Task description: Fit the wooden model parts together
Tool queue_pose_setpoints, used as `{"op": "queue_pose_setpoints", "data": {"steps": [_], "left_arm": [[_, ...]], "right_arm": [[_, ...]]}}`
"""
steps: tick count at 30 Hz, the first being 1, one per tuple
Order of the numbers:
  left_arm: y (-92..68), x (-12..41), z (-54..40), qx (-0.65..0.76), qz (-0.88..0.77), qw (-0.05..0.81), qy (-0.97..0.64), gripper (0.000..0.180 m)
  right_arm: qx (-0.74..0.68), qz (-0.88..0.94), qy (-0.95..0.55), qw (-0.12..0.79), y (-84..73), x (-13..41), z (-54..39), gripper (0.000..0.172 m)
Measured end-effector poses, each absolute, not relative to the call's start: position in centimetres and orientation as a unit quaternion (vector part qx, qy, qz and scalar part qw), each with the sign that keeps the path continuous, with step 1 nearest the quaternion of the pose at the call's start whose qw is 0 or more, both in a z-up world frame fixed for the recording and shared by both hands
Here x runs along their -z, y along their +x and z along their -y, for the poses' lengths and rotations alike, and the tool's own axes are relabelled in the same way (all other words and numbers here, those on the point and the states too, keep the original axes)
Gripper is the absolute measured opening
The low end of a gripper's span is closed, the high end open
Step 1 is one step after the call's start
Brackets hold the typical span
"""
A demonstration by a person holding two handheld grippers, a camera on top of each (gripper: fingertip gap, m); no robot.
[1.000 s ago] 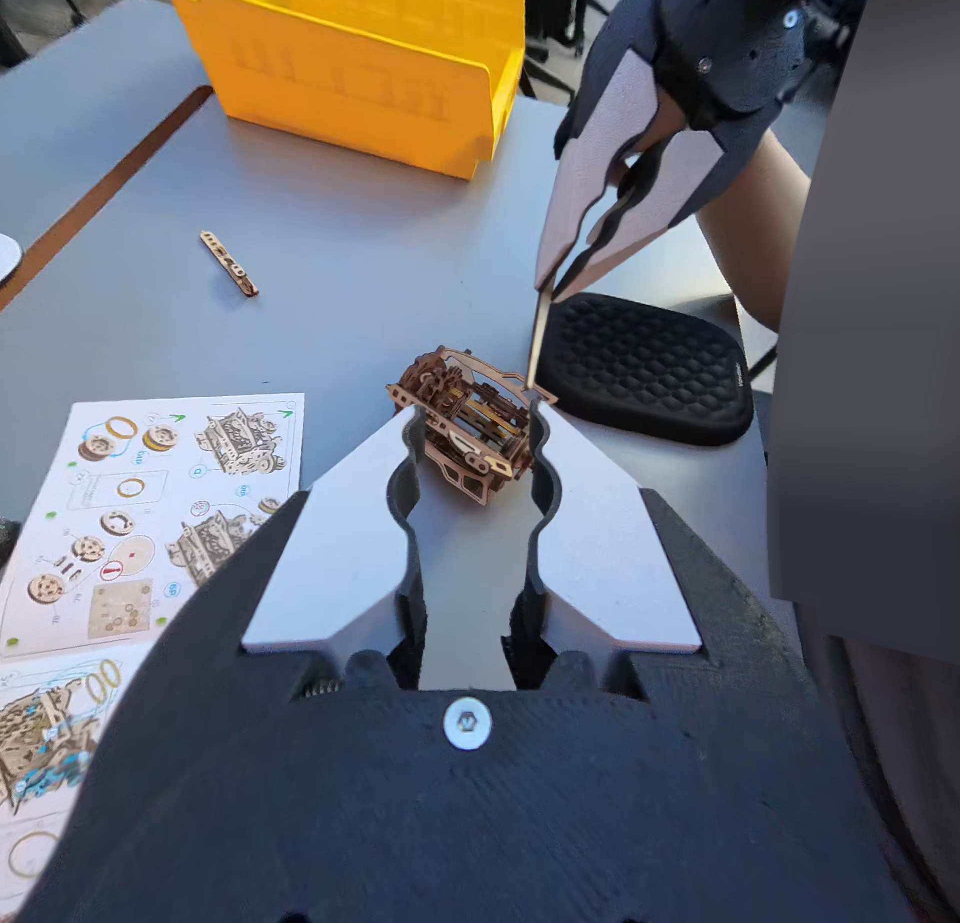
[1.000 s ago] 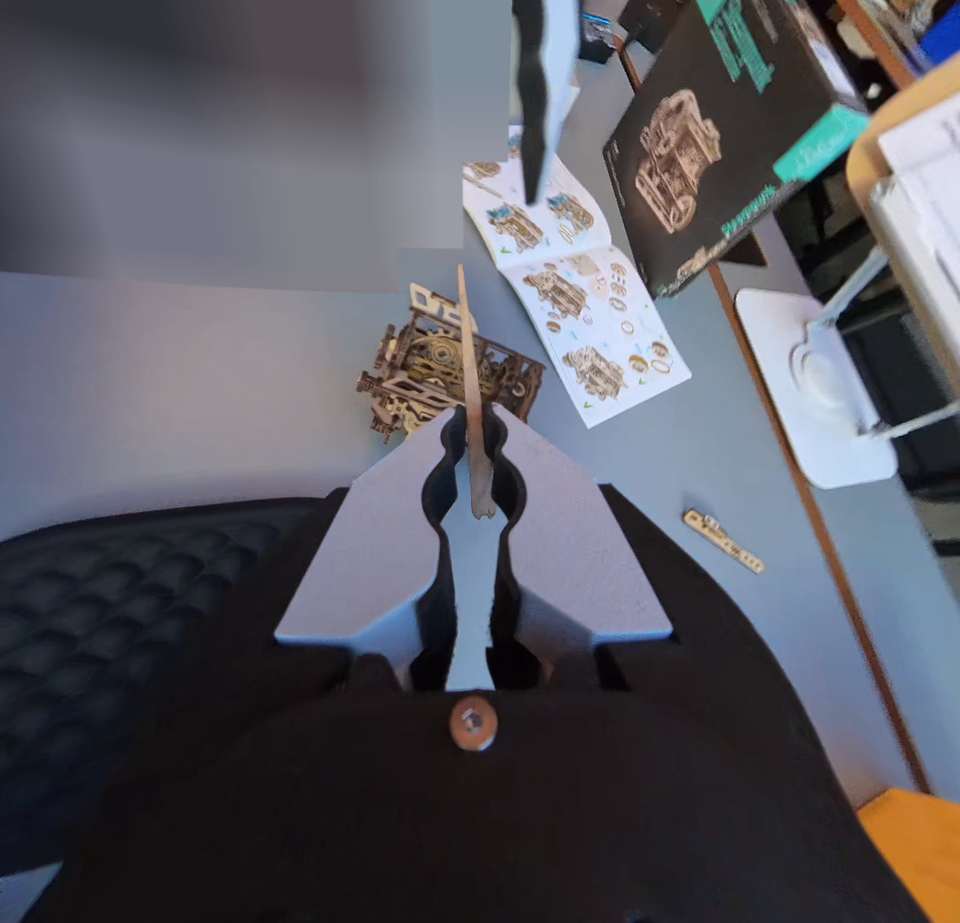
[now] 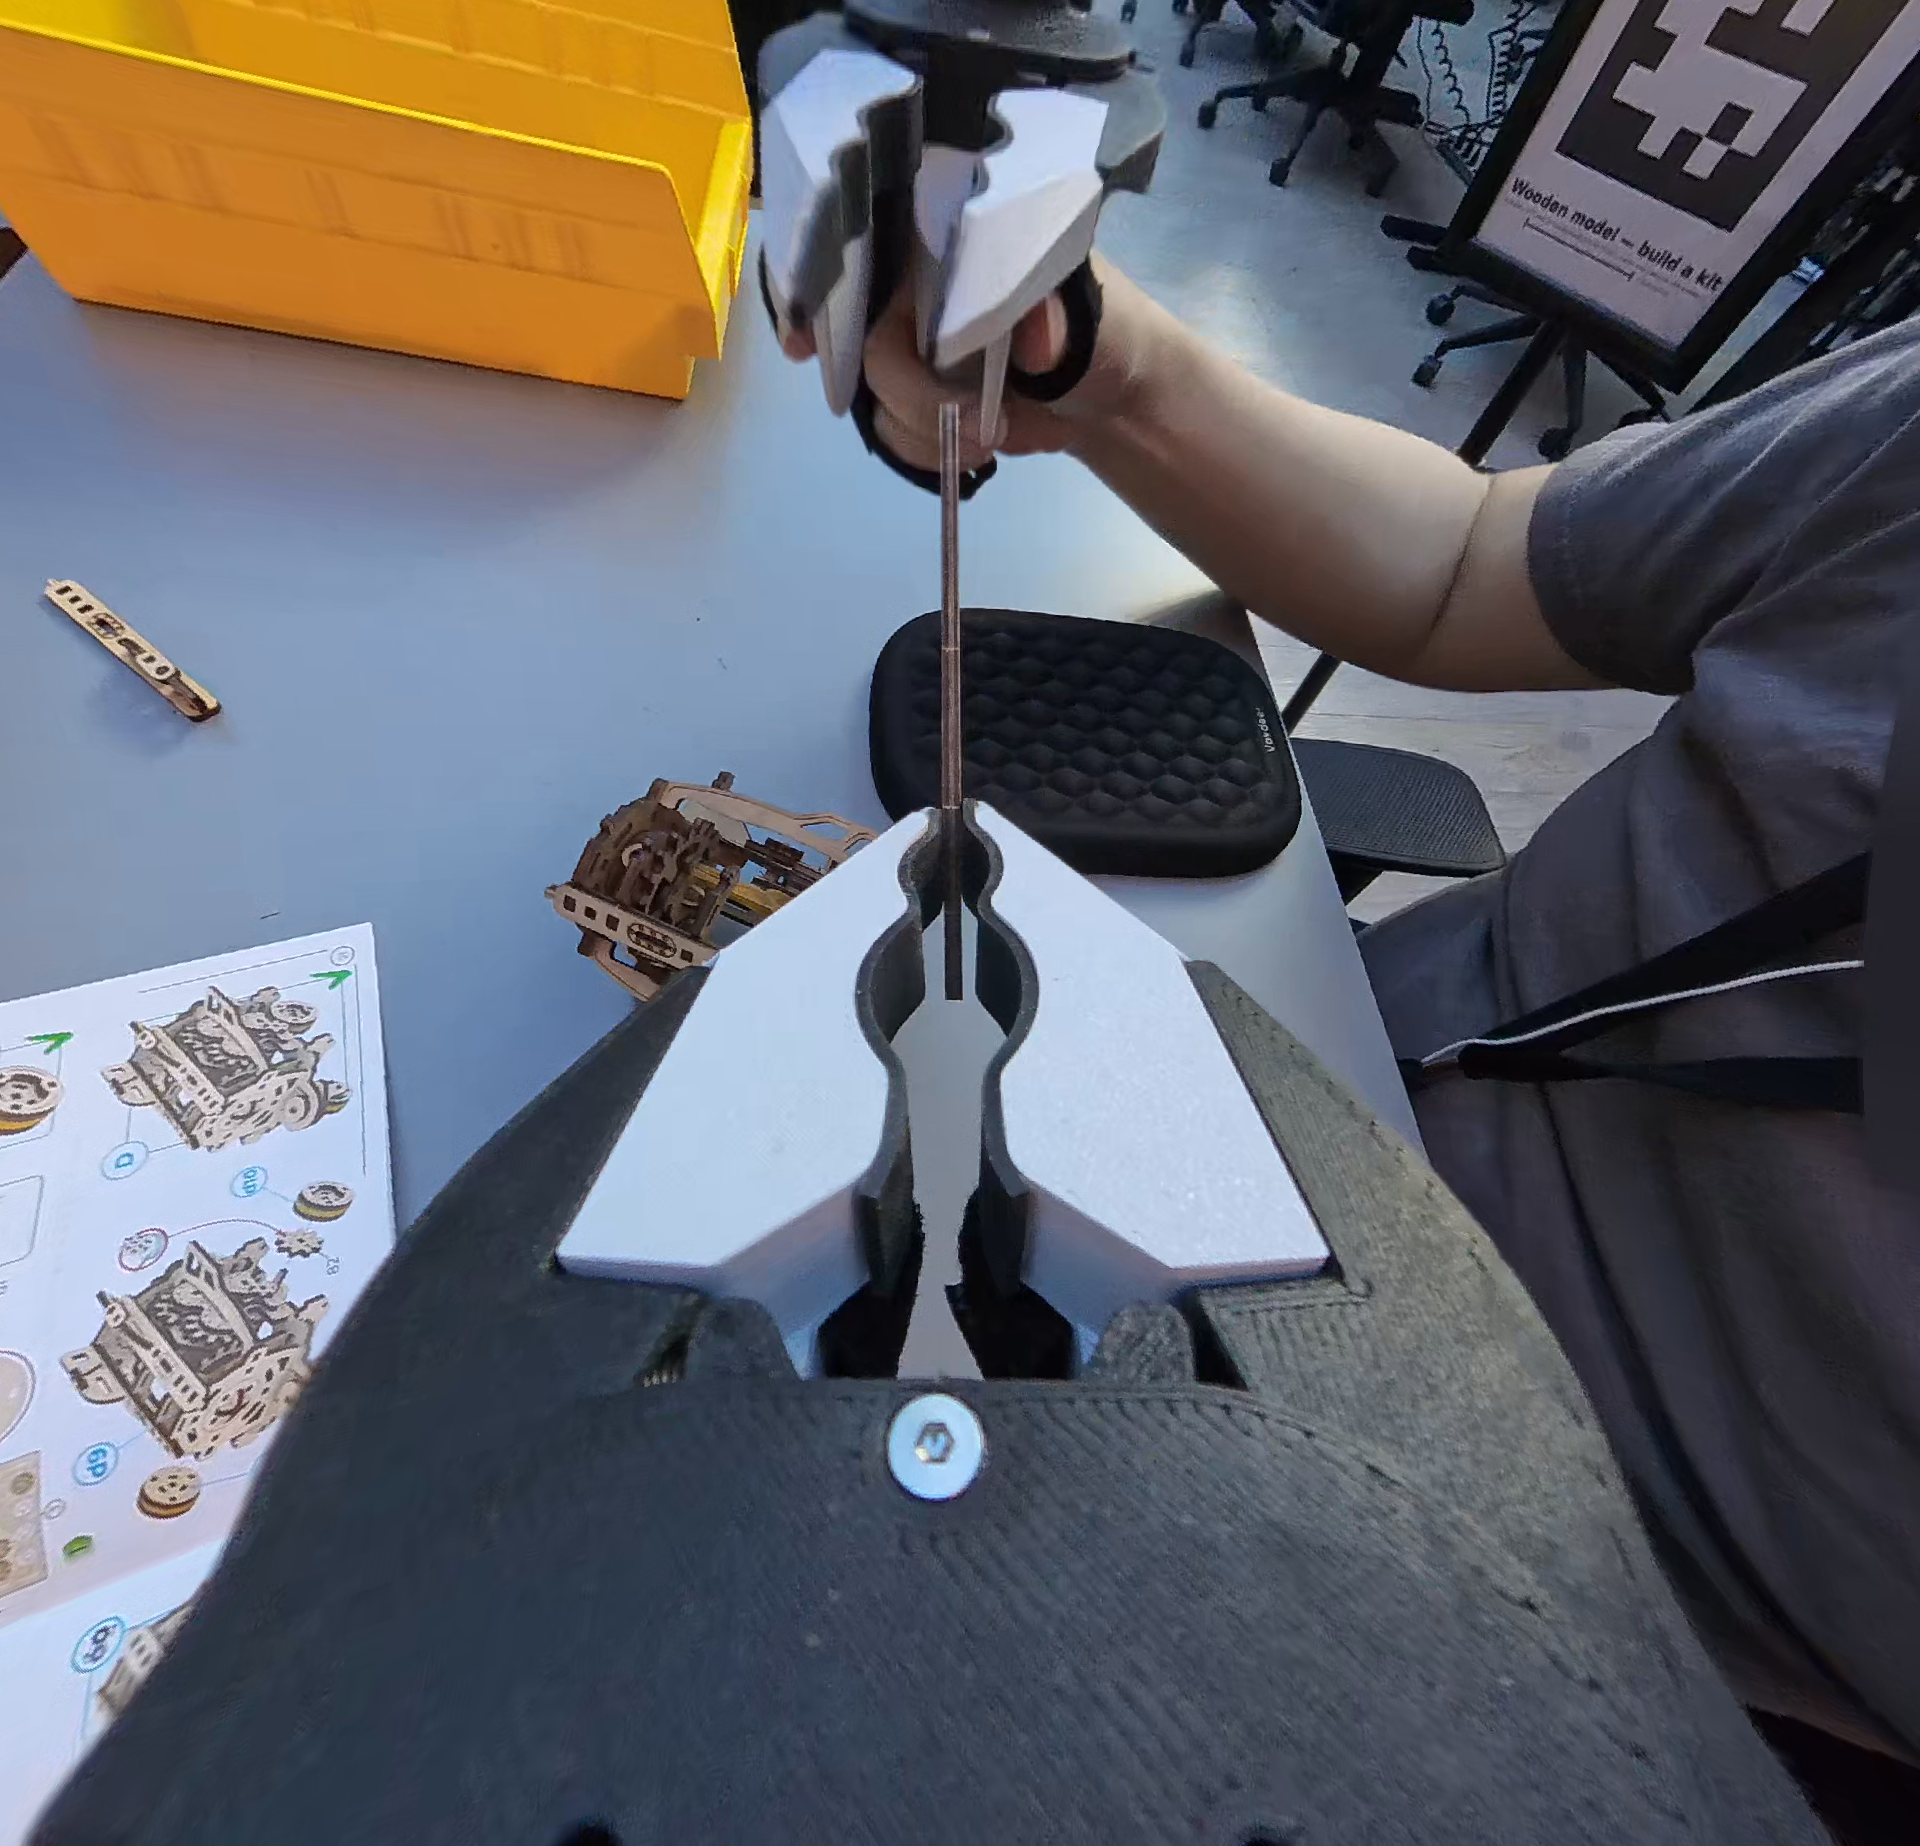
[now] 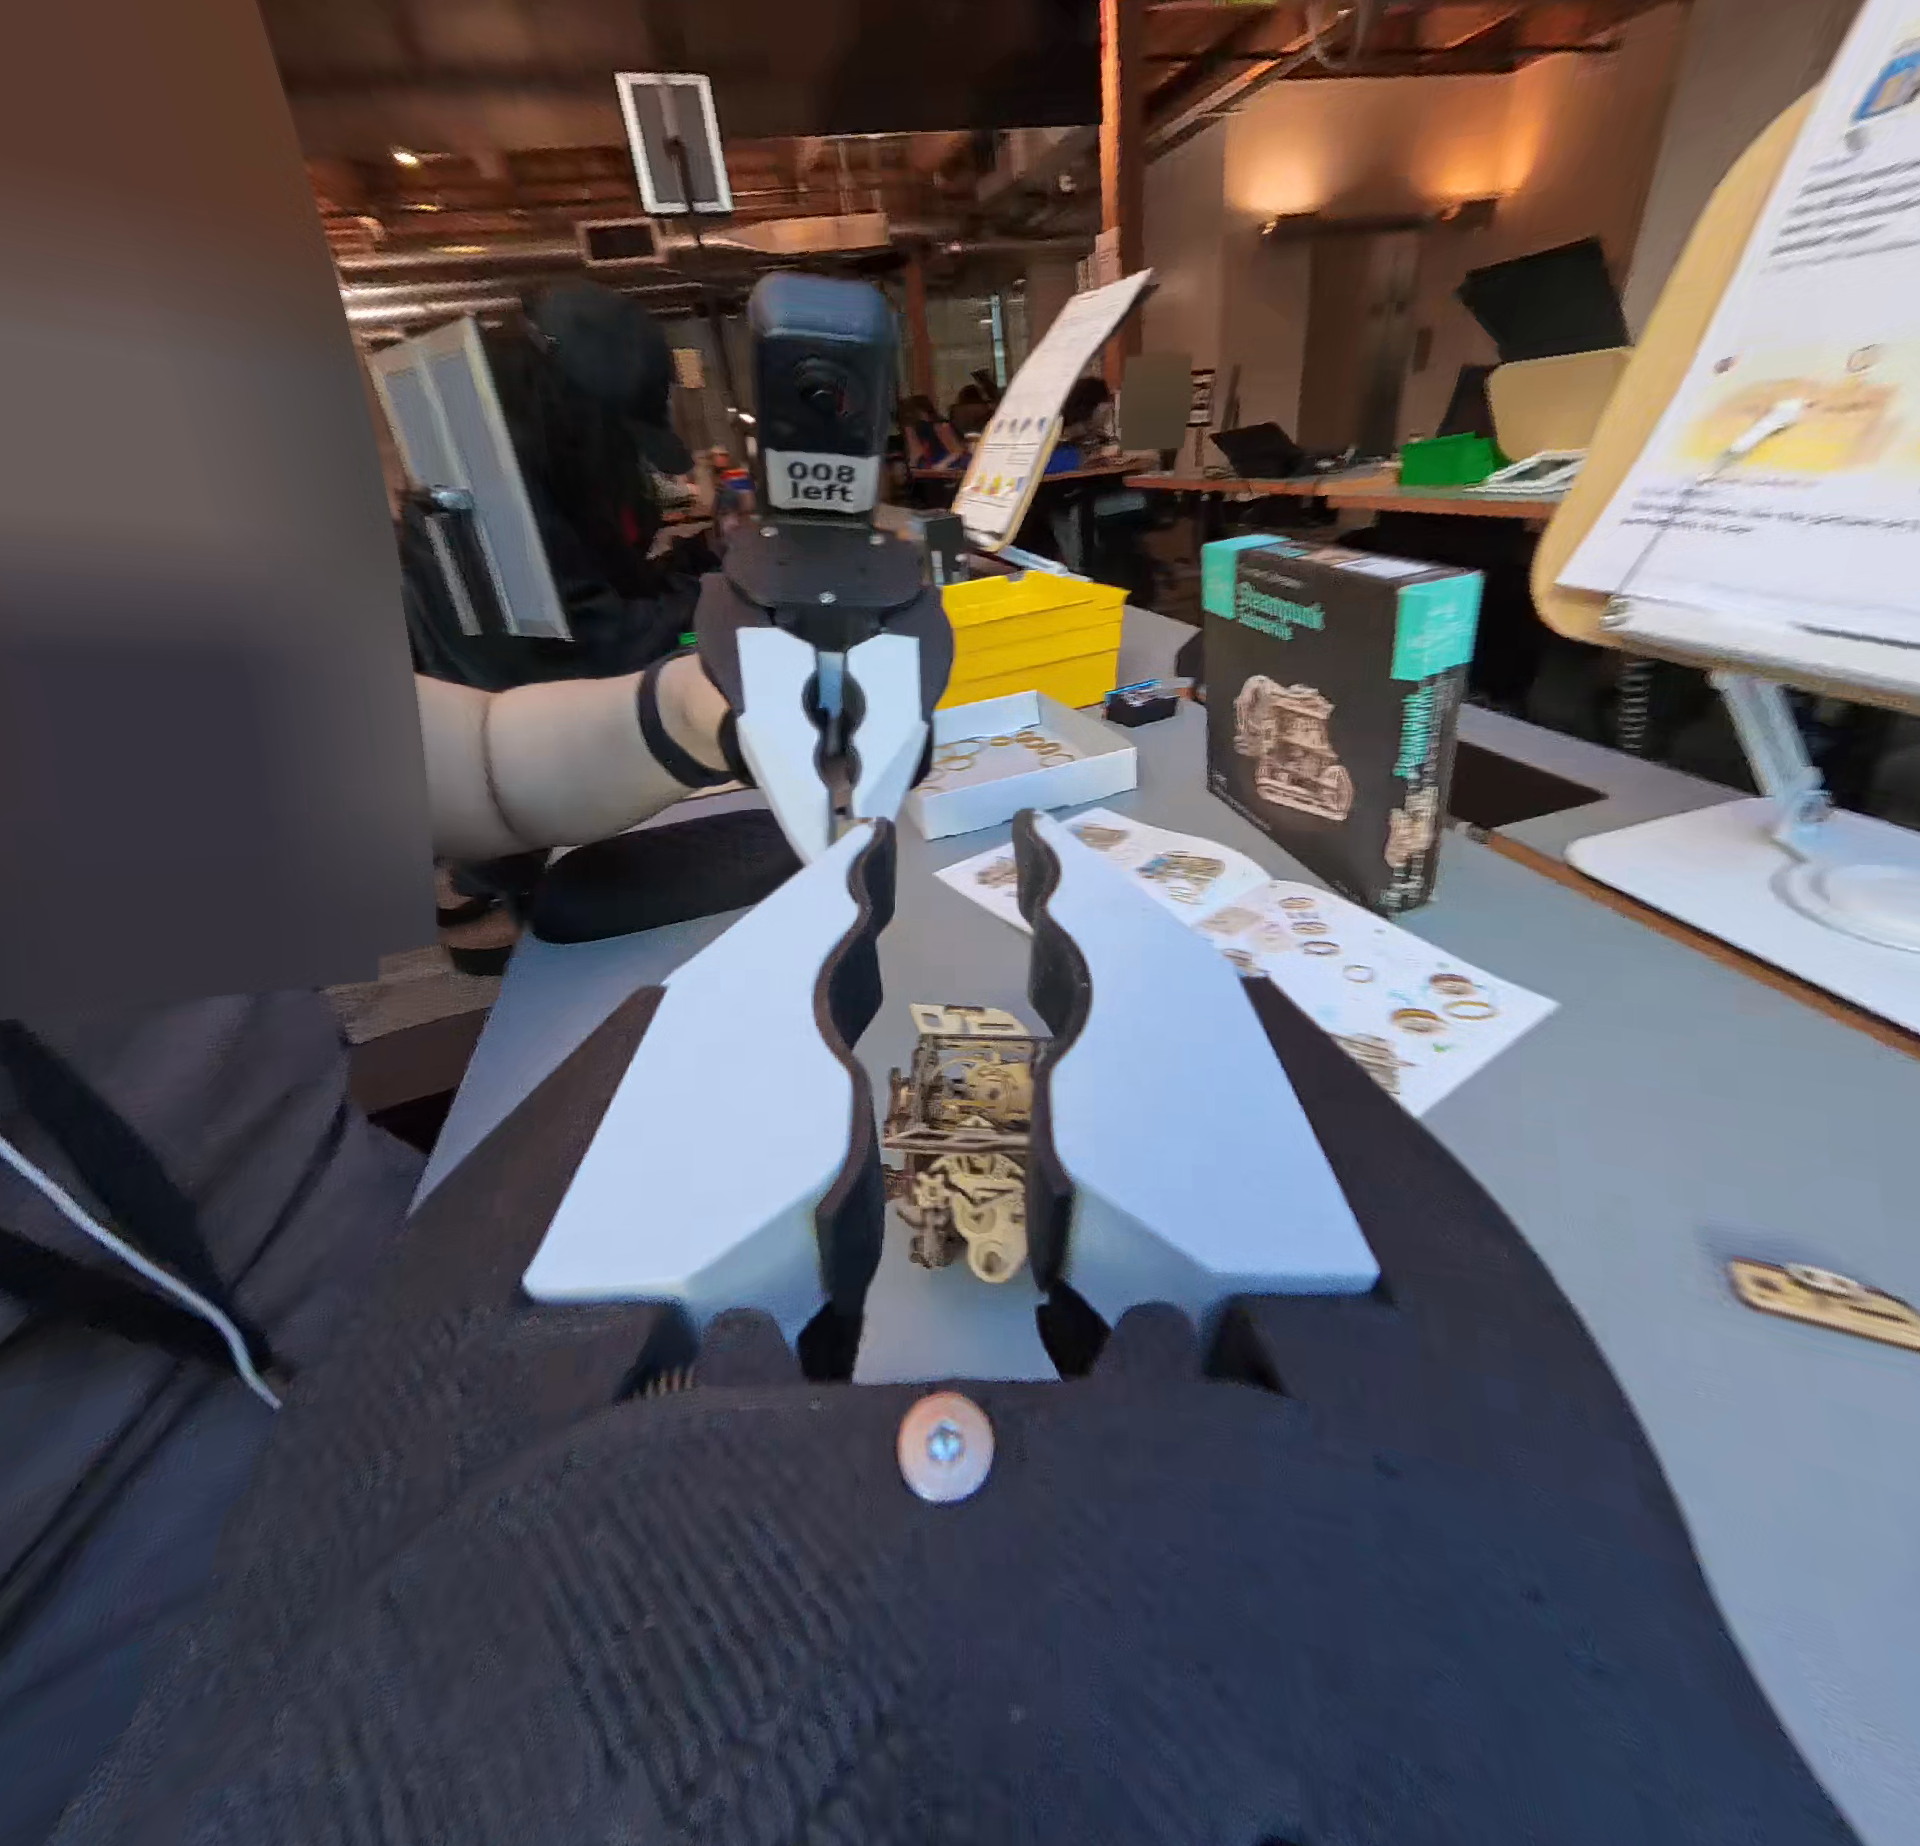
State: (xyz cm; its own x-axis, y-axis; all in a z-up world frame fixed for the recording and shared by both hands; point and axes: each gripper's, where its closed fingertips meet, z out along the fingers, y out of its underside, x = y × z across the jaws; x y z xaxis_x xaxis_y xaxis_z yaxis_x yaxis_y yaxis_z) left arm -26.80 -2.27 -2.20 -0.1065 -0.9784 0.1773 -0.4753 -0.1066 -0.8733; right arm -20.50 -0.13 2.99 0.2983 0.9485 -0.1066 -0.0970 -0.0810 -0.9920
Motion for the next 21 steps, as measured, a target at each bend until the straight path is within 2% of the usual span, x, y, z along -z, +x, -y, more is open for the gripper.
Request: {"op": "queue_pose_setpoints", "data": {"steps": [3, 6, 9, 10, 12, 14, 16, 21], "left_arm": [[-26.7, 2.3, 1.9, 0.420, -0.607, 0.302, -0.603, 0.000], [-26.5, 2.0, 1.9, 0.430, -0.600, 0.307, -0.601, 0.000], [-26.4, 1.8, 1.8, 0.442, -0.588, 0.312, -0.602, 0.000], [-26.3, 1.8, 1.7, 0.443, -0.585, 0.314, -0.602, 0.000], [-26.1, 1.9, 1.5, 0.445, -0.581, 0.315, -0.604, 0.000], [-25.9, 1.9, 1.5, 0.451, -0.577, 0.316, -0.603, 0.000], [-25.7, 1.4, 1.6, 0.467, -0.567, 0.322, -0.597, 0.000], [-25.8, 1.0, 1.1, 0.487, -0.546, 0.332, -0.596, 0.000]], "right_arm": [[-0.554, 0.412, -0.539, 0.483, -23.2, -2.2, 2.1, 0.016], [-0.521, 0.454, -0.545, 0.475, -24.4, -0.6, 1.6, 0.015], [-0.557, 0.455, -0.542, 0.434, -25.3, -0.5, 1.9, 0.055], [-0.554, 0.463, -0.546, 0.425, -25.7, -0.2, 1.9, 0.057], [-0.545, 0.467, -0.554, 0.421, -26.8, 0.1, 1.6, 0.053], [-0.555, 0.466, -0.543, 0.424, -27.7, -0.6, 1.6, 0.023], [-0.553, 0.458, -0.527, 0.454, -27.8, -1.5, 1.2, 0.008], [-0.555, 0.432, -0.521, 0.484, -27.2, -2.1, 0.2, 0.001]]}}
